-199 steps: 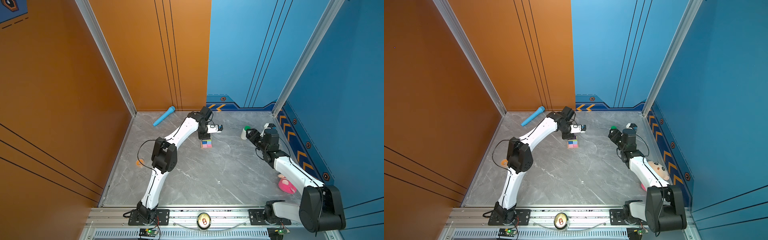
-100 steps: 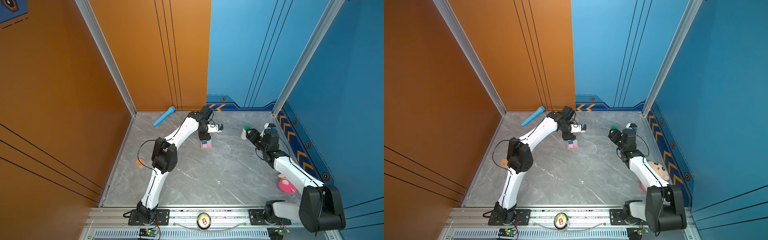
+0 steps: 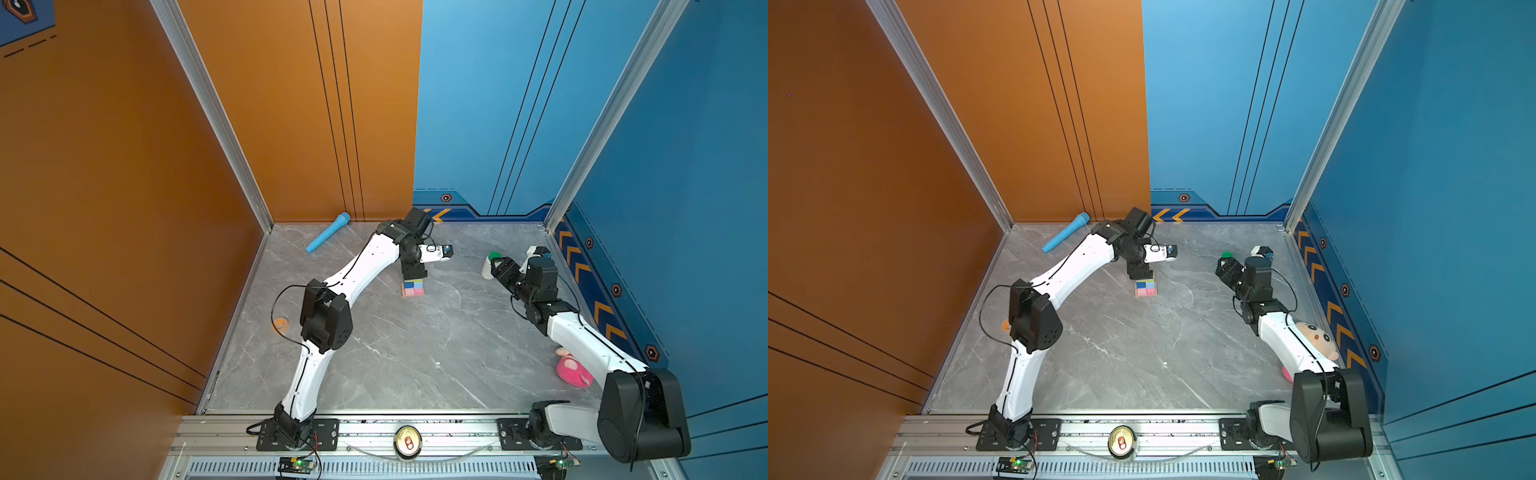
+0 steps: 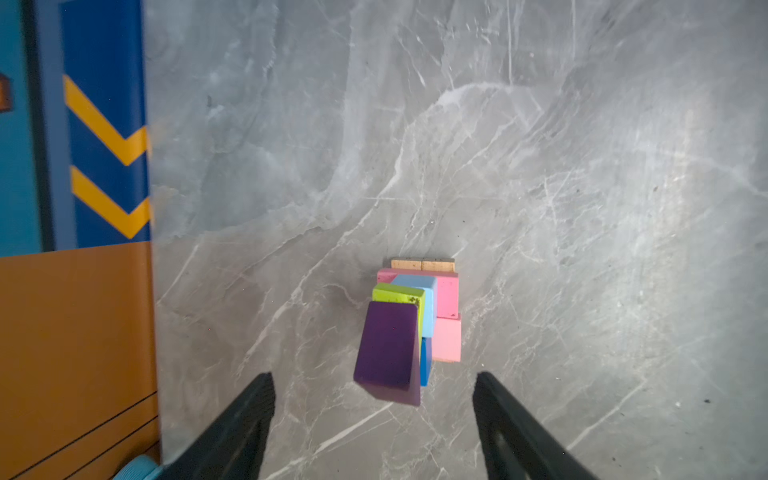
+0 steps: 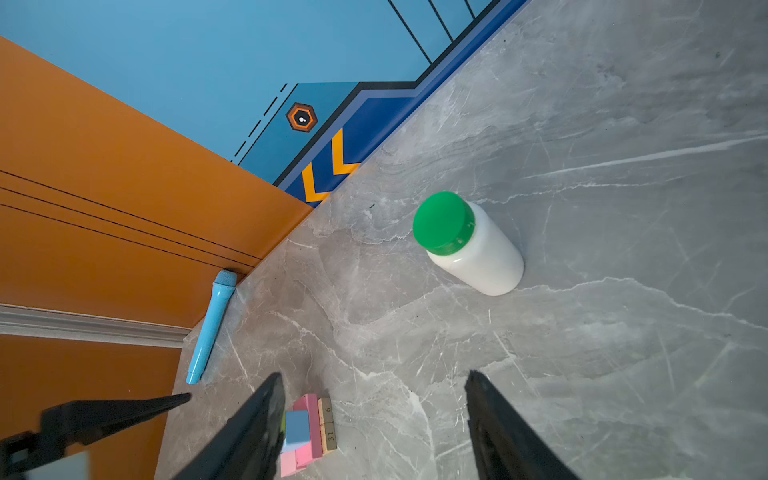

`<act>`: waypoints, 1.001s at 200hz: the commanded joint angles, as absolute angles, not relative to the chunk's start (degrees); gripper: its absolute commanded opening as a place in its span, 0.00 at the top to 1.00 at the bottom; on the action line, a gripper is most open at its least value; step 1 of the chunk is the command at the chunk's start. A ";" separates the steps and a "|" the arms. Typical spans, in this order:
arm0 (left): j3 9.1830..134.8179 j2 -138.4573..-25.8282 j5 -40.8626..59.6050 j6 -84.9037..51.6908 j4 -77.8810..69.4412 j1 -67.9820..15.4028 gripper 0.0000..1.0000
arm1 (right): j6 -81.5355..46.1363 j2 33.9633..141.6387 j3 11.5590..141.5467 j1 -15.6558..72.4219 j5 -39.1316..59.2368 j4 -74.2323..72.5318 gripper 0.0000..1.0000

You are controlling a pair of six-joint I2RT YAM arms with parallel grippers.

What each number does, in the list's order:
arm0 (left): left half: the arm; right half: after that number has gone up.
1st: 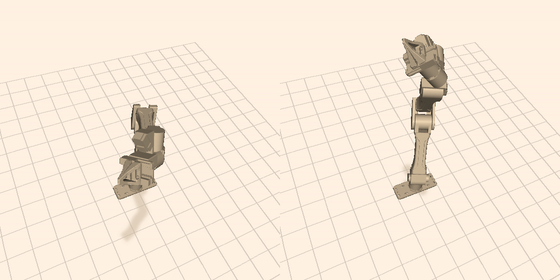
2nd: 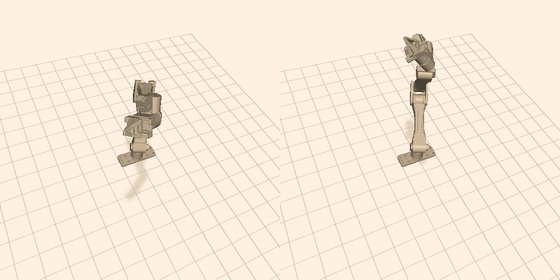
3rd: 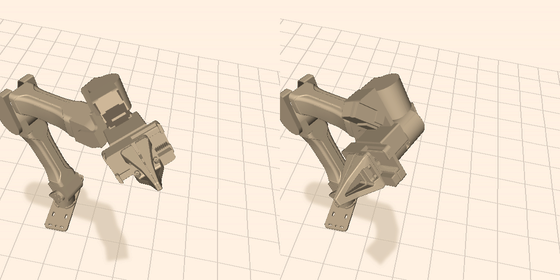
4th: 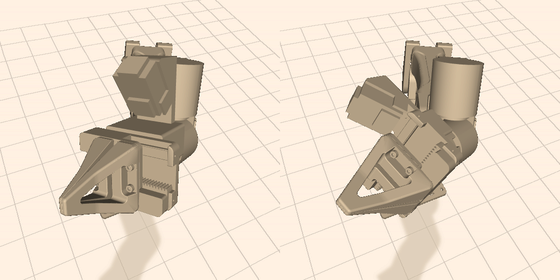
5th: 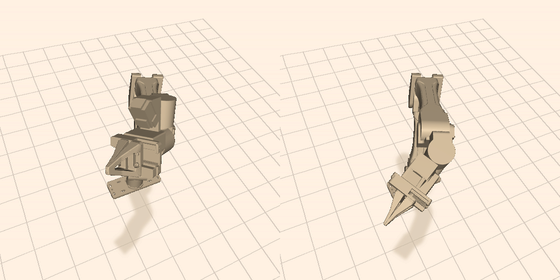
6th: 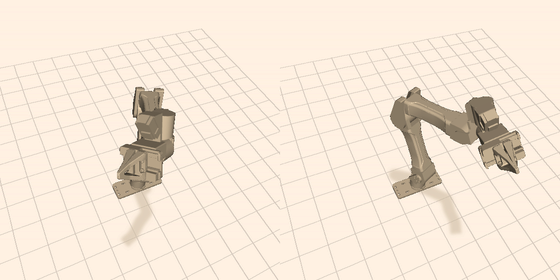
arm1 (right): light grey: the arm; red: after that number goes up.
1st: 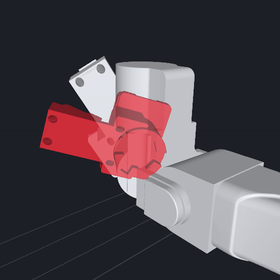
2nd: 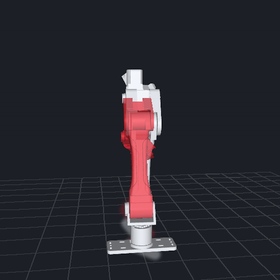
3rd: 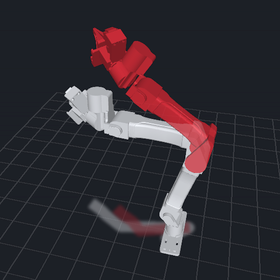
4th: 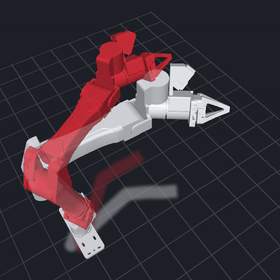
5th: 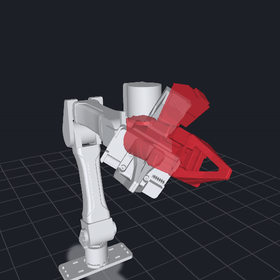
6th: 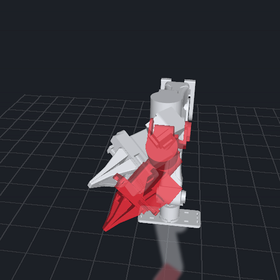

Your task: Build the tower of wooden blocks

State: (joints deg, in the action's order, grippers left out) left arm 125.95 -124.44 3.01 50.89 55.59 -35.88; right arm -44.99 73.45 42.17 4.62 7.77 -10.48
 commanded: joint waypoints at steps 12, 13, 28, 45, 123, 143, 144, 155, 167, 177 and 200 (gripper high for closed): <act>125.86 -116.51 -3.12 41.99 56.88 -36.74 0.33 | -44.53 71.25 44.00 6.08 8.56 -8.97 0.32; 125.82 -116.26 -3.23 41.65 56.88 -36.74 0.33 | -44.50 71.22 43.97 6.12 8.59 -8.97 0.32; 124.91 -113.48 -3.91 36.28 56.84 -36.63 0.41 | -44.54 70.46 43.77 6.96 8.28 -8.63 0.32; 123.13 -110.14 -2.15 29.35 56.82 -36.32 0.50 | -44.45 69.66 43.68 8.07 7.79 -8.05 0.32; 84.86 -87.66 4.55 -11.47 26.77 -31.18 1.00 | -42.79 69.20 45.84 14.17 6.04 -5.21 0.41; 72.56 -82.71 5.79 -23.56 17.07 -29.32 1.00 | -42.60 70.25 46.72 15.30 5.97 -4.92 0.42; 72.01 -82.49 5.88 -24.04 16.66 -29.25 1.00 | -42.61 70.37 46.83 15.30 5.97 -4.92 0.42; 67.50 -81.54 7.12 -27.74 13.10 -28.83 1.00 | -42.65 71.22 47.27 15.94 6.15 -4.98 0.43; 64.48 -81.69 8.54 -30.05 10.39 -28.68 1.00 | -42.87 72.25 47.94 16.63 6.41 -5.46 0.45; 63.15 -82.67 8.87 -31.80 8.39 -28.48 1.00 | -43.04 73.21 48.28 17.17 6.76 -6.02 0.48; 61.62 -86.86 11.52 -35.08 4.57 -27.17 1.00 | -43.46 75.10 49.28 18.10 7.53 -6.93 0.54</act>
State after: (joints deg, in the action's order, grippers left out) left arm 62.87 -83.72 7.16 -27.11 14.35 -28.36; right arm -43.75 73.23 47.22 17.19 7.33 -6.57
